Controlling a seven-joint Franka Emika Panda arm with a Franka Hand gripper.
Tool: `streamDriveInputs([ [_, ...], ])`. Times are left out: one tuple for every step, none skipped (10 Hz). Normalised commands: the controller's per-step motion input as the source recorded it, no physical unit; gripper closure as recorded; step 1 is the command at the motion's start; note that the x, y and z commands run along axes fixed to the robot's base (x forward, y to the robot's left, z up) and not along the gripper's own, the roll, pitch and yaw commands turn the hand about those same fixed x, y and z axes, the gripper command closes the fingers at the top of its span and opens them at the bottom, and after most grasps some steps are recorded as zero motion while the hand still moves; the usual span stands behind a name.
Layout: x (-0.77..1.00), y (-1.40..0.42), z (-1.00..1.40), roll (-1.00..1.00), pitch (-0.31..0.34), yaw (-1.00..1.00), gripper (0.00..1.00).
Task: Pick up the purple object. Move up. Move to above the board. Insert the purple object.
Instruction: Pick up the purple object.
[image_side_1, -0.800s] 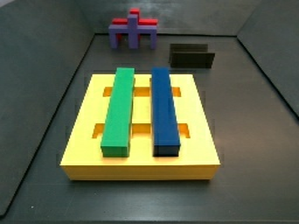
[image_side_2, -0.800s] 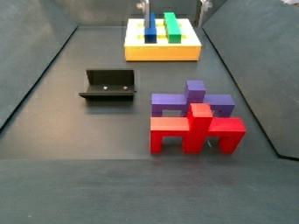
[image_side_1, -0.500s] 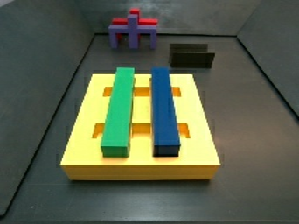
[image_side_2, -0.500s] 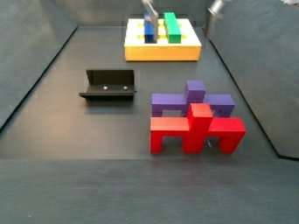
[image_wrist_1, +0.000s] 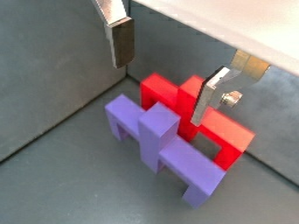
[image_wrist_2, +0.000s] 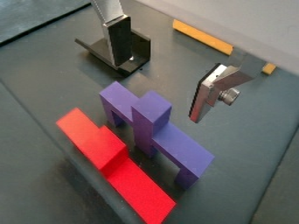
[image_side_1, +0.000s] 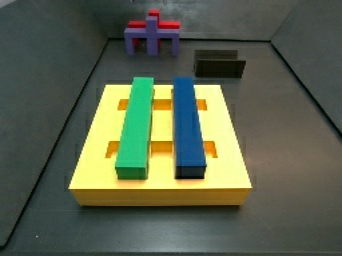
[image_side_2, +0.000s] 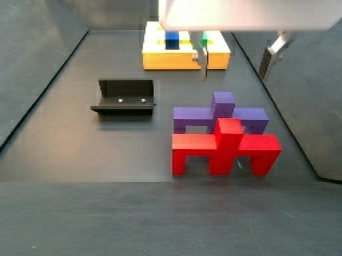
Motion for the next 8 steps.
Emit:
streamDriveInputs([
  [-0.13, 0.04, -0.66, 0.09, -0.140, -0.07, 0.00],
  [-0.12, 0.13, -0.53, 0.14, -0.066, -0.06, 0.00],
  [0.00, 0.11, -0.36, 0.09, -0.004, -0.03, 0.00],
  [0.00, 0.04, -0.28, 0.05, 0.000, -0.01, 0.00],
  [0.00, 0.00, -0.15, 0.01, 0.000, 0.00, 0.00],
  [0.07, 0.00, 0.00, 0.00, 0.021, 0.00, 0.00],
  [0.05, 0.00, -0.02, 0.00, 0.000, 0.00, 0.00],
  [0.03, 0.00, -0.19, 0.00, 0.000, 0.00, 0.00],
])
